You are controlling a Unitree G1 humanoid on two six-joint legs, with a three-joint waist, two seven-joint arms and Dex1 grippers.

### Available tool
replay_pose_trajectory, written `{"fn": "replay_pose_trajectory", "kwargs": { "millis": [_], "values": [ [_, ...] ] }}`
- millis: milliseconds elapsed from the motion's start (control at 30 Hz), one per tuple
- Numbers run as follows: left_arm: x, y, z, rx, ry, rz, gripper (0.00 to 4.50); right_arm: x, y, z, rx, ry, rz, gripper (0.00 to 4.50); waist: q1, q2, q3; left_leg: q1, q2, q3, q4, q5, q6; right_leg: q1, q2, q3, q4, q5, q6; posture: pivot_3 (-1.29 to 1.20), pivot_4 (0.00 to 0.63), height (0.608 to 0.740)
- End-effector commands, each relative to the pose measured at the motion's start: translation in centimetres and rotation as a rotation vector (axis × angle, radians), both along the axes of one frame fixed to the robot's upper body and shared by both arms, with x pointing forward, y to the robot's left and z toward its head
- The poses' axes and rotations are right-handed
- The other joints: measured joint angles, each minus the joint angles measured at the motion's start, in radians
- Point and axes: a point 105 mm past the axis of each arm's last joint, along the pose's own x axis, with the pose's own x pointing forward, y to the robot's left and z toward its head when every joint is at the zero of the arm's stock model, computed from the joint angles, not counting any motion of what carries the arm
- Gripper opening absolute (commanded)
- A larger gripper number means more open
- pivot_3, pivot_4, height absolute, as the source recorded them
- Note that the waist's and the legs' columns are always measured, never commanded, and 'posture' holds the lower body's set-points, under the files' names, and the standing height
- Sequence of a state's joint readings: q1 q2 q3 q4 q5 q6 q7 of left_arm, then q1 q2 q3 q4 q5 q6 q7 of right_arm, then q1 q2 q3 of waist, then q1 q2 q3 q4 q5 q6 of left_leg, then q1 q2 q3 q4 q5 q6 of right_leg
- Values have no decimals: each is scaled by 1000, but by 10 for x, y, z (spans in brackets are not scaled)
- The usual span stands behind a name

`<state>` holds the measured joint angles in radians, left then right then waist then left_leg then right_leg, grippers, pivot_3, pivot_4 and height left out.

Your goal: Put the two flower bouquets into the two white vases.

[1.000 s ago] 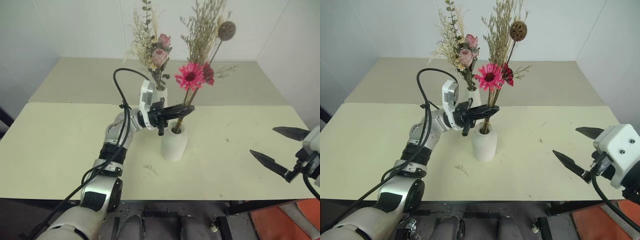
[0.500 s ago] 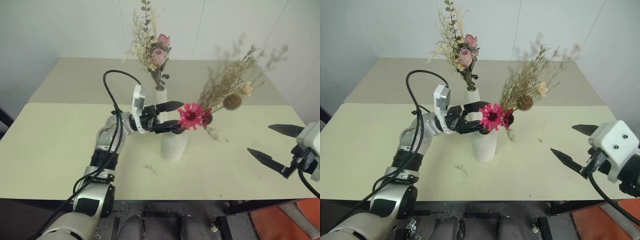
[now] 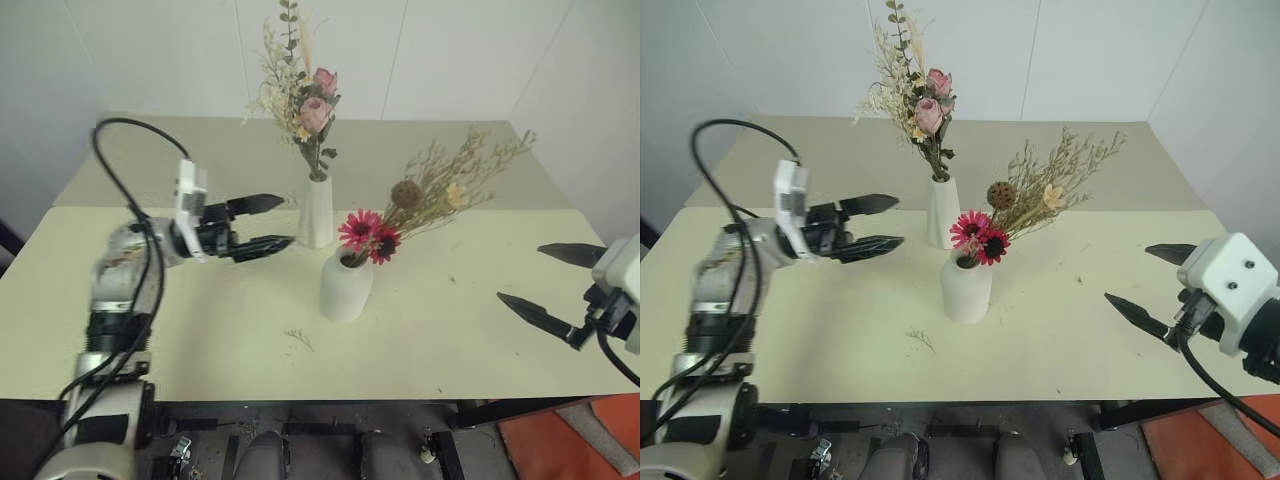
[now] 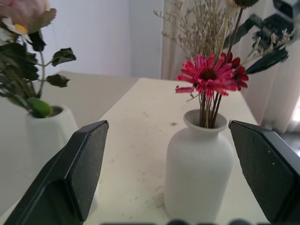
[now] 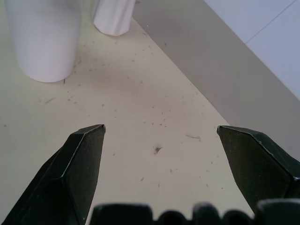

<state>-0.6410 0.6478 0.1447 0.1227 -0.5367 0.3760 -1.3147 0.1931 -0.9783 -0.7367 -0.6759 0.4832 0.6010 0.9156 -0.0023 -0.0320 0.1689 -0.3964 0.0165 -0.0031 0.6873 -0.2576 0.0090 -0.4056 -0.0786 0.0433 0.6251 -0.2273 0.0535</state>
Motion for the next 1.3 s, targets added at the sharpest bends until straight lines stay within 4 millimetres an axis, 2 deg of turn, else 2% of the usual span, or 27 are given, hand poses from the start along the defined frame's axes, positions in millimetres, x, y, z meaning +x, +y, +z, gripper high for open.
{"fn": "replay_pose_trajectory", "kwargs": {
  "millis": [33,233,367,533,900,1100,1200,1300],
  "values": [
    [-12,10,9,92,-70,80,4484,-6,-5,22,7,-61,49,4500,1,0,0,0,0,0,0,0,0,0,0,0,0,0,0,0,150,740],
    [-37,32,11,189,-79,152,4484,-10,-13,27,30,-1,123,4500,1,0,0,0,1,1,0,0,0,0,0,0,0,0,0,0,150,740],
    [-42,48,14,231,-98,216,4484,-8,-12,29,45,33,175,4500,-1,0,0,2,1,1,-1,0,0,1,0,0,1,0,-1,0,150,740],
    [-45,58,18,248,-113,250,4484,0,-11,22,29,64,184,4500,-2,0,0,5,1,2,-2,0,0,2,0,0,1,-1,-1,0,150,740],
    [-51,51,24,239,-99,292,4484,10,-5,11,86,134,215,4500,-5,0,0,5,1,3,-3,0,0,1,0,1,1,-1,-2,0,150,740],
    [-63,49,29,261,-80,300,4484,15,-3,2,84,224,295,4500,-12,0,0,5,2,4,-5,0,0,1,0,2,1,-1,-2,0,150,740],
    [-64,59,32,291,-61,318,4484,19,-6,-6,26,275,318,4500,-11,0,0,6,2,4,-6,0,0,1,1,2,1,-1,-2,0,150,740],
    [-69,65,35,295,-52,352,4484,26,-7,-1,19,274,335,4500,-11,2,1,7,2,4,-6,0,0,1,0,2,1,-2,-3,0,150,740]
  ]
}}
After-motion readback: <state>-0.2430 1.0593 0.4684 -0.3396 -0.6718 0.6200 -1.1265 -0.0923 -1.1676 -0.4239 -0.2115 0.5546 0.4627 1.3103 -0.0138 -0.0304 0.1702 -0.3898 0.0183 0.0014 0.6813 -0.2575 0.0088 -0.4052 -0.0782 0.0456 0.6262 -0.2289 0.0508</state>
